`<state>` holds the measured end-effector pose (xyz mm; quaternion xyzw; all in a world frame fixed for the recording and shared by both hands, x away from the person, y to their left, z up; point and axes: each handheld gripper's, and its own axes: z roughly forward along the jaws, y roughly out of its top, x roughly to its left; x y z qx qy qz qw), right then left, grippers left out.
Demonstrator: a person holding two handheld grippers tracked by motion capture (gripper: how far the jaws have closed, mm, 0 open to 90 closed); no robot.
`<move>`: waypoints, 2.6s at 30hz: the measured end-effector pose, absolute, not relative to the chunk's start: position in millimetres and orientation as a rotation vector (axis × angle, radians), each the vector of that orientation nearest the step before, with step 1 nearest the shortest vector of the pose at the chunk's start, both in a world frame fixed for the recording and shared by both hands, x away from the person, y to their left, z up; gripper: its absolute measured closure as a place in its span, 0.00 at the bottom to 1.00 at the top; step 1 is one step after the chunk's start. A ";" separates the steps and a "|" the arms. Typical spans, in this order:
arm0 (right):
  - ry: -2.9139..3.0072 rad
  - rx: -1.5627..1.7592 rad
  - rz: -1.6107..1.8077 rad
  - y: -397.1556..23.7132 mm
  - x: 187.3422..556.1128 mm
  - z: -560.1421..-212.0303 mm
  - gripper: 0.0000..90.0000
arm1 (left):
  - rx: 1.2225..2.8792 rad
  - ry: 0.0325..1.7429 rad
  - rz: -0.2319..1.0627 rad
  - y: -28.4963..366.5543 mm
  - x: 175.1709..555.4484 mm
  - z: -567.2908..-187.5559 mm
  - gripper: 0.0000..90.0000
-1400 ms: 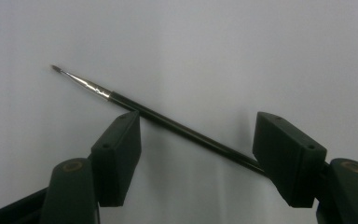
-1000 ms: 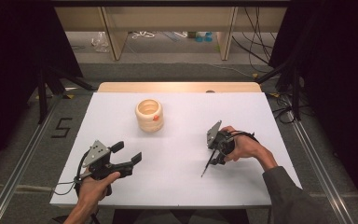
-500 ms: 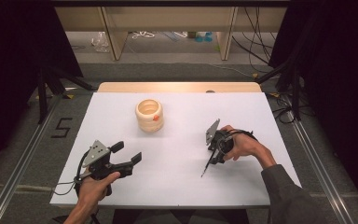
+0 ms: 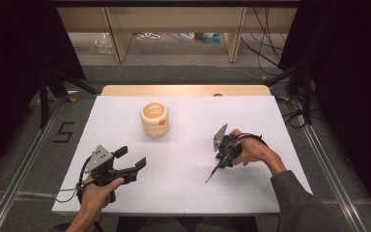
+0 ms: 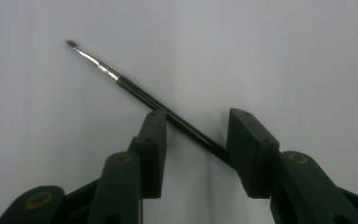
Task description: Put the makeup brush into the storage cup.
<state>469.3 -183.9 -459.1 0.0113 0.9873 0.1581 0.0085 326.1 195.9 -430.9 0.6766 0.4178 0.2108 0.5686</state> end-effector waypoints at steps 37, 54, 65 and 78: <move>3.126 -0.104 0.358 -178.7 460.5 -456.3 0.89 | 1.589 0.981 0.495 195.8 326.0 -430.8 0.18; 3.137 -0.098 0.311 -174.6 457.7 -456.0 0.94 | 1.594 0.977 0.497 195.6 325.9 -430.6 0.18; 3.137 -0.074 0.265 -170.5 455.9 -455.6 0.95 | 1.593 0.977 0.496 195.8 325.9 -430.5 0.18; 3.137 0.000 0.183 -167.8 450.9 -453.6 0.95 | 1.594 0.974 0.496 195.4 325.6 -430.4 0.18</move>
